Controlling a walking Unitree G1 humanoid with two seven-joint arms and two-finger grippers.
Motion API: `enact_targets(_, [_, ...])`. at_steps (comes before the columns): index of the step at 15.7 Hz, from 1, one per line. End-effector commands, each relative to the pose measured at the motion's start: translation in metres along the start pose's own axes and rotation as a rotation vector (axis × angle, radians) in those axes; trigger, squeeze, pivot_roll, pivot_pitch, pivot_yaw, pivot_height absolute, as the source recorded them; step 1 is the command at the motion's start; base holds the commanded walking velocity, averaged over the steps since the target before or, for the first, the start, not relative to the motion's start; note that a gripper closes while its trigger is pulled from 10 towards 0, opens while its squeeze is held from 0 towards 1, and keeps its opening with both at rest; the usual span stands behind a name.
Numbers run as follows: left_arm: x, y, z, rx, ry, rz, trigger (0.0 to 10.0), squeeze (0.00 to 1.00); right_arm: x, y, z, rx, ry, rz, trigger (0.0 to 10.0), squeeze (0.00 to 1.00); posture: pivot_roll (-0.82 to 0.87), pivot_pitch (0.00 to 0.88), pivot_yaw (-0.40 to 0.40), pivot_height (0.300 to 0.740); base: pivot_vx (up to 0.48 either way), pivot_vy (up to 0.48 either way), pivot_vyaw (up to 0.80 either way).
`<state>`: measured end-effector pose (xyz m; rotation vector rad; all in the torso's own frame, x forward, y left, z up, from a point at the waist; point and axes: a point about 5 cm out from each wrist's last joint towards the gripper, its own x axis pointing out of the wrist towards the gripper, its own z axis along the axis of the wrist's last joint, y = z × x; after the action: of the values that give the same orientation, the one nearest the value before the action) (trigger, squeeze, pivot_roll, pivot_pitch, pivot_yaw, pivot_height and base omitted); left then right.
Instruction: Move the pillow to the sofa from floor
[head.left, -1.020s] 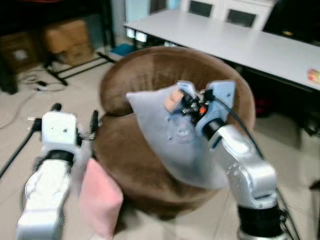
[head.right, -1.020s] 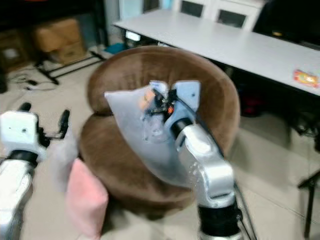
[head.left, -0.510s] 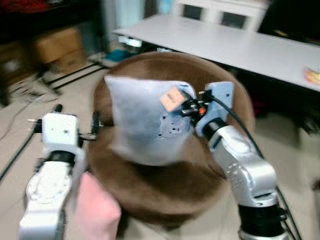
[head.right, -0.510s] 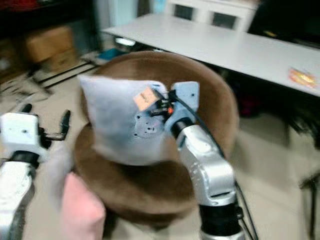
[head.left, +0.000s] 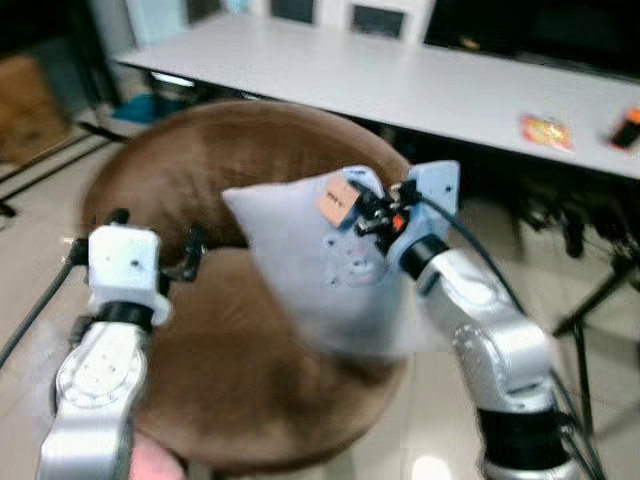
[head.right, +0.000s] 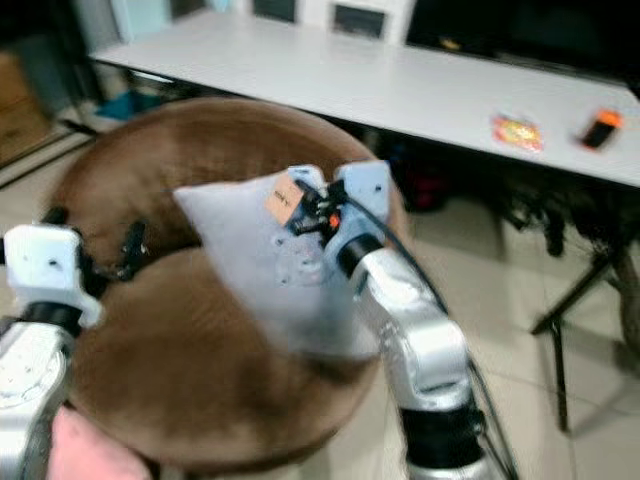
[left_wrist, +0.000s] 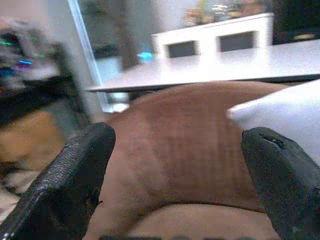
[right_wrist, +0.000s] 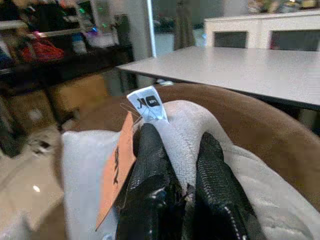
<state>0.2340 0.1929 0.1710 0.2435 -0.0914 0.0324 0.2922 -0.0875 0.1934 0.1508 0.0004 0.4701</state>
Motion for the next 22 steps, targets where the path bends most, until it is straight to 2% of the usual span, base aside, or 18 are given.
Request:
enact_targets(1, [-0.002,0.002,0.004,0.015,-0.013,0.008,10.0,0.00,0.001,0.010,0.019,0.019,-0.088,0.077,10.0,0.00,0.04,0.000,-0.052,0.740,0.319,0.000,0.00])
enact_targets(4, [-0.007,0.001,0.003,-0.008,-0.005,-0.005,10.0,0.00,0.004,0.020,0.022,0.048,-0.082,0.157,10.0,0.00,0.06,0.000,-0.062,0.740,0.097,0.000,0.00])
enact_targets(7, [-0.018,0.001,-0.004,0.032,0.047,-0.099,10.0,0.00,0.012,0.030,0.024,0.064,-0.052,0.204,10.0,0.00,0.07,0.000,-0.076,0.740,0.000,0.000,0.00])
enact_targets(8, [-0.018,0.001,-0.004,0.032,0.047,-0.099,10.0,0.00,0.012,0.030,0.024,0.064,-0.052,0.204,10.0,0.00,0.07,0.000,-0.076,0.740,0.000,0.000,0.00])
enact_targets(11, [-0.039,0.004,-0.015,0.081,0.144,-0.256,10.0,0.00,0.030,0.050,0.016,0.153,0.073,0.242,10.0,0.00,0.09,0.000,-0.088,0.740,0.000,0.000,0.00])
enact_targets(16, [-0.059,0.009,-0.020,0.101,0.224,-0.344,10.0,0.00,0.053,0.074,0.010,0.274,0.196,0.306,10.0,0.00,0.10,0.000,-0.095,0.740,0.000,0.000,0.00])
enact_targets(19, [-0.072,0.012,-0.021,0.102,0.270,-0.374,10.0,0.00,0.082,0.090,0.007,0.397,0.270,0.322,10.0,0.00,0.12,0.000,-0.100,0.740,0.000,0.000,0.00])
enact_targets(20, [-0.076,0.012,-0.021,0.103,0.281,-0.388,10.0,0.00,0.099,0.082,0.003,0.473,0.268,0.228,10.0,0.00,0.13,0.000,-0.104,0.740,0.000,0.000,0.00])
enact_targets(21, [-0.079,0.012,-0.020,0.103,0.290,-0.398,10.0,0.00,0.113,0.062,-0.010,0.585,0.295,0.065,10.0,0.00,0.14,0.000,-0.106,0.740,0.000,0.000,0.00])
enact_targets(22, [-0.081,0.012,-0.020,0.104,0.298,-0.405,10.0,0.00,0.115,0.044,-0.024,0.655,0.335,-0.056,10.0,0.00,0.15,0.000,-0.110,0.740,0.000,0.000,0.00])
